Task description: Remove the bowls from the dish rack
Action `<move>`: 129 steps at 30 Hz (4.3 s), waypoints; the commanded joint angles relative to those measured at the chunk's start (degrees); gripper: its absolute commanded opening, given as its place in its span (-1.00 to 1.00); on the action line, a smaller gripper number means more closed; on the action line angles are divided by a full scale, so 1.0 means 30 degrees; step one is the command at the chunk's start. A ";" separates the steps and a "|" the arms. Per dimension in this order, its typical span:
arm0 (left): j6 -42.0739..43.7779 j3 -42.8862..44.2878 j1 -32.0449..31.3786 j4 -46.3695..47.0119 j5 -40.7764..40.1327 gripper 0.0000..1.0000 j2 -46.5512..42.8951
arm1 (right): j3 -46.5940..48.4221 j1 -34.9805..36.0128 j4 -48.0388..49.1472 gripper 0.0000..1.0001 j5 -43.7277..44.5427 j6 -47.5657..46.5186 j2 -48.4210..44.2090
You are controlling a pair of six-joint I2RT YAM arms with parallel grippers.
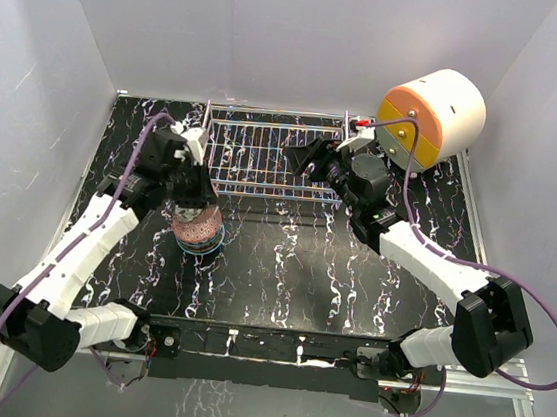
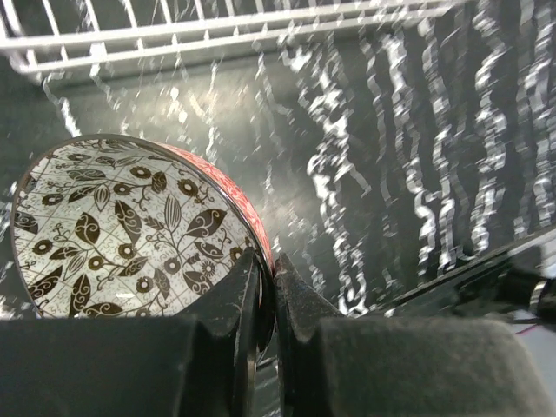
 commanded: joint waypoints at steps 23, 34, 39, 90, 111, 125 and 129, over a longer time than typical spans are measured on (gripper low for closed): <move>0.1055 0.4040 -0.6489 -0.6909 -1.2441 -1.00 0.3692 | -0.0857 -0.0233 -0.0098 0.43 0.0726 -0.0297 -0.0641; 0.1134 0.3089 -0.6929 -0.5893 -1.1666 -1.00 0.4513 | -0.1134 -0.0363 -0.0364 0.43 0.0809 -0.0436 -0.0875; 0.1311 0.2654 -0.6929 -0.5621 -1.1249 -1.00 0.5357 | -0.1375 -0.0431 -0.0455 0.42 0.0839 -0.0494 -0.1050; 0.2179 0.5278 -0.1858 -0.2599 -0.7959 0.94 0.2230 | -0.1165 -0.0790 -0.3522 0.42 0.3195 -0.2328 -0.2476; -0.0015 -0.1310 0.6425 0.3491 -0.5202 0.94 -0.0403 | -0.4487 -0.3387 -0.8573 0.38 0.8597 -0.4455 -0.8830; -0.0540 -0.4437 0.6454 0.5087 -0.6445 0.94 -0.1757 | -1.2691 -0.3620 -0.0161 0.57 1.2649 -0.6143 -0.9000; -0.0556 -0.4524 0.6458 0.5238 -0.6548 0.94 -0.1573 | -1.5138 -0.4261 0.6637 0.58 1.3030 -0.8653 -0.7142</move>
